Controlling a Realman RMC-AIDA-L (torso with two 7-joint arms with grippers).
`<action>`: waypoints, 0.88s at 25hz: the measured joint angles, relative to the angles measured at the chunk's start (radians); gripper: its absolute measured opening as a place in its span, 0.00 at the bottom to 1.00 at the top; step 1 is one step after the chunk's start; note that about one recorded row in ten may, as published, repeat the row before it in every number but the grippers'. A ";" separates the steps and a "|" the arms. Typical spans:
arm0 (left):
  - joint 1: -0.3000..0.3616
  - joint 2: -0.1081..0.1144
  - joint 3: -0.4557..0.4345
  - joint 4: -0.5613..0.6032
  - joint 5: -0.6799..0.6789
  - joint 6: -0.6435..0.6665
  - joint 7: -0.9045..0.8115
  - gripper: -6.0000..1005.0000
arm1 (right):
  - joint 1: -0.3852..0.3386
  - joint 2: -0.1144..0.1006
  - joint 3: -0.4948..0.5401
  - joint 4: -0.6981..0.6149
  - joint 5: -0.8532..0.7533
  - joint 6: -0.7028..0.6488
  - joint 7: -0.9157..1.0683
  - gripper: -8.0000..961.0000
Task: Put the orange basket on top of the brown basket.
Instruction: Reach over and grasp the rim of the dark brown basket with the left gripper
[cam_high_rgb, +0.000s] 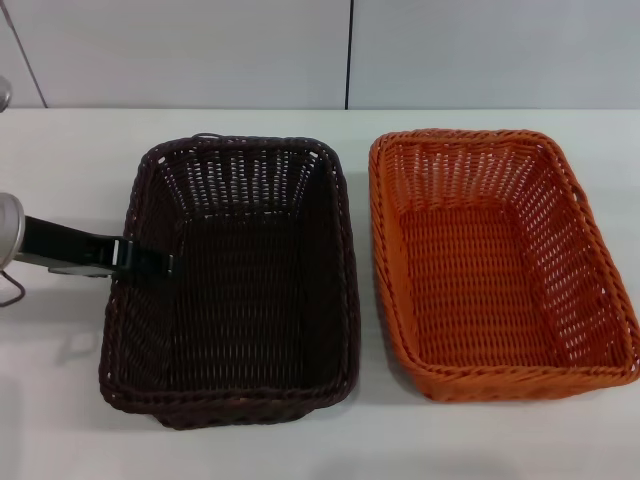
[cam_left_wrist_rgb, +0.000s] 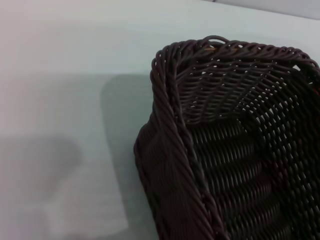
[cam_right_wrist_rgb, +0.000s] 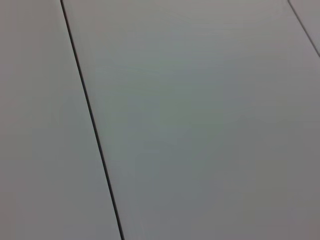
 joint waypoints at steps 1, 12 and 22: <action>-0.001 0.000 -0.003 0.002 0.000 0.001 -0.001 0.82 | -0.001 0.000 0.000 0.000 0.000 0.000 0.000 0.76; 0.010 0.003 -0.010 -0.018 -0.033 0.002 -0.001 0.48 | -0.007 0.000 0.001 0.000 0.000 0.006 0.000 0.76; 0.011 0.005 -0.002 -0.012 -0.031 -0.003 0.005 0.26 | -0.015 0.002 0.002 0.003 0.000 0.007 0.001 0.76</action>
